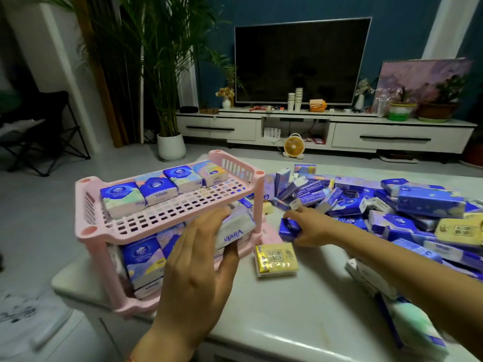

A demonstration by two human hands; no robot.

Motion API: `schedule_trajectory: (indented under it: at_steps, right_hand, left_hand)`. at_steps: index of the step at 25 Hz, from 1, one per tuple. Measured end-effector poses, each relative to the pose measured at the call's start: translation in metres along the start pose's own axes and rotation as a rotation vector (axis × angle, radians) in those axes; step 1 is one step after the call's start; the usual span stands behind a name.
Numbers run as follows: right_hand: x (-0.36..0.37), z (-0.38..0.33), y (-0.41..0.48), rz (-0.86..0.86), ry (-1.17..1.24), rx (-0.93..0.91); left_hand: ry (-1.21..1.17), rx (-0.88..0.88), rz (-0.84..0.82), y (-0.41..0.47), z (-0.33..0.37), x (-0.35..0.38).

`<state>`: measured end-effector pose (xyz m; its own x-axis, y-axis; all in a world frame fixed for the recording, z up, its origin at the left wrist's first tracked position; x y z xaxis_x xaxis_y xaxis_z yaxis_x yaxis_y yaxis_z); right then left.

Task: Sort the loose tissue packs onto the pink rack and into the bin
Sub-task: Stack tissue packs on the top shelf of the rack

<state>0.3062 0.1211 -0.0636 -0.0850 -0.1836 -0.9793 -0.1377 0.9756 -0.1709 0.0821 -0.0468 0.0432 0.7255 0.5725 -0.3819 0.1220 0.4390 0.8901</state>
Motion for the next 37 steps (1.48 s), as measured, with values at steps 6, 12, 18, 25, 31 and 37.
schedule_trajectory:
  at_steps: [6, 12, 18, 25, 31, 37]
  right_hand:
    - [-0.094, 0.010, -0.035, 0.250, 0.063, 0.149]
    - [-0.152, -0.128, -0.093, 0.401, 0.494, -0.325]
    - [-0.113, -0.205, -0.054, 0.423, 0.372, -0.419]
    - [-0.097, -0.213, -0.051, 0.257, 0.432, -0.559]
    - [-0.090, -0.205, -0.041, 0.222, 0.577, -0.559]
    - [-0.088, -0.205, -0.041, 0.212, 0.615, -0.546]
  left_hand:
    - [0.435, -0.078, 0.059, 0.023, -0.042, -0.047]
    - [0.644, -0.222, -0.226, 0.025, -0.071, -0.040]
    - [0.691, -0.264, -0.419, 0.009, -0.078, -0.039]
    - [0.695, -0.466, -0.359, 0.025, -0.080, -0.051]
    - [0.745, -0.360, -0.120, 0.007, -0.081, -0.053]
    - [0.569, -0.348, -0.101, 0.010, -0.076, -0.058]
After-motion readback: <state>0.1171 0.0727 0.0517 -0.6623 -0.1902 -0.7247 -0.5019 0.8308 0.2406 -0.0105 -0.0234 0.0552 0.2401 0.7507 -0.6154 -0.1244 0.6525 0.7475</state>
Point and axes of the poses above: each hand's wrist, its own y-axis towards the middle knuckle, its own x-axis out of the palm, z = x × y, the point moved 8 cm from there along y, towards the middle knuckle, and after that the axes turned 3 degrees about y, right-handed, at the moved point
